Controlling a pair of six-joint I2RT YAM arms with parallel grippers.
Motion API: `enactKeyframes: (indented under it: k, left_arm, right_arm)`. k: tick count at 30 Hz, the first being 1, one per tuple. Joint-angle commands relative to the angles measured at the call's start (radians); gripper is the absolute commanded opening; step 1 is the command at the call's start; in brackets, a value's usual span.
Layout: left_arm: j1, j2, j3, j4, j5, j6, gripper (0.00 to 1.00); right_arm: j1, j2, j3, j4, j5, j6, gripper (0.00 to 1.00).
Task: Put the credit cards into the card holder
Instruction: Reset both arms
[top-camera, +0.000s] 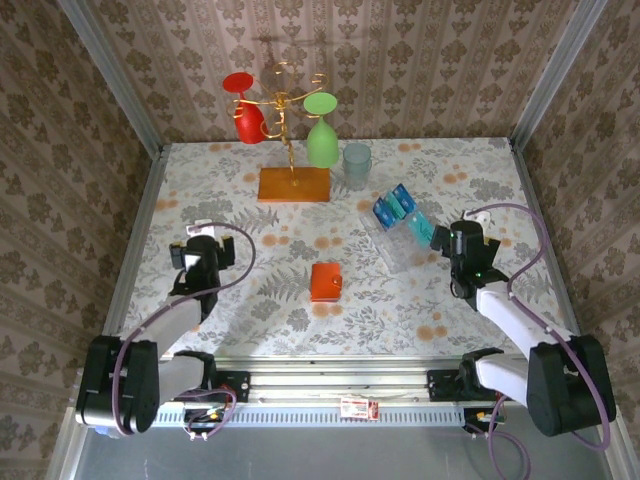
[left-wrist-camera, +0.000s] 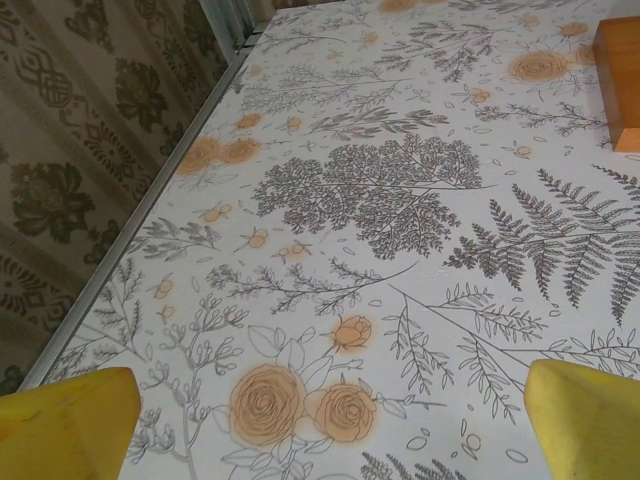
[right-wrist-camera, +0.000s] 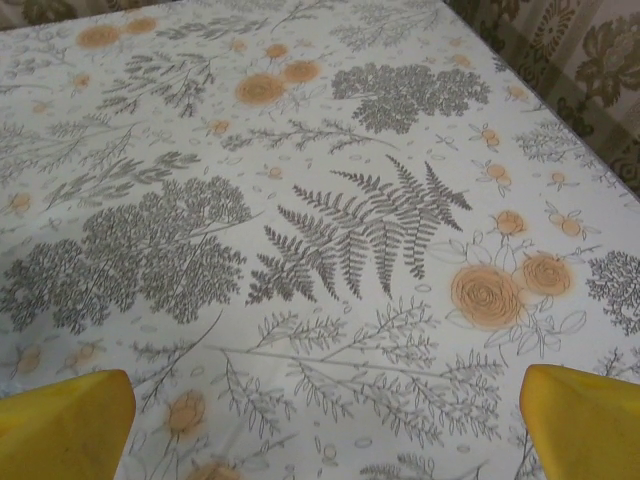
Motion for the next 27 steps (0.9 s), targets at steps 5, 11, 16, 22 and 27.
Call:
enactKeyframes:
  k: [5,11,16,22,27]
  left_arm:
    - [0.025,0.098,0.006,0.171,0.024,0.037,1.0]
    - [0.028,0.129,0.021,0.19,0.032,0.054,1.0]
    - [0.035,0.151,0.029,0.212,0.05,0.08,1.0]
    - [0.048,0.165,0.042,0.21,0.077,0.091,1.0]
    - [0.054,0.169,0.046,0.206,0.089,0.092,1.0]
  right_arm:
    - [-0.036,0.026,-0.041,0.187,0.022,-0.023,1.0]
    - [-0.037,-0.062,-0.014,0.127,-0.008,0.009,1.0]
    - [-0.074,-0.051,0.023,0.11,0.017,-0.008,1.0]
    - [-0.157,0.052,0.048,0.061,0.07,0.069,1.0]
    - [-0.179,0.162,0.115,-0.051,0.041,0.093,1.0]
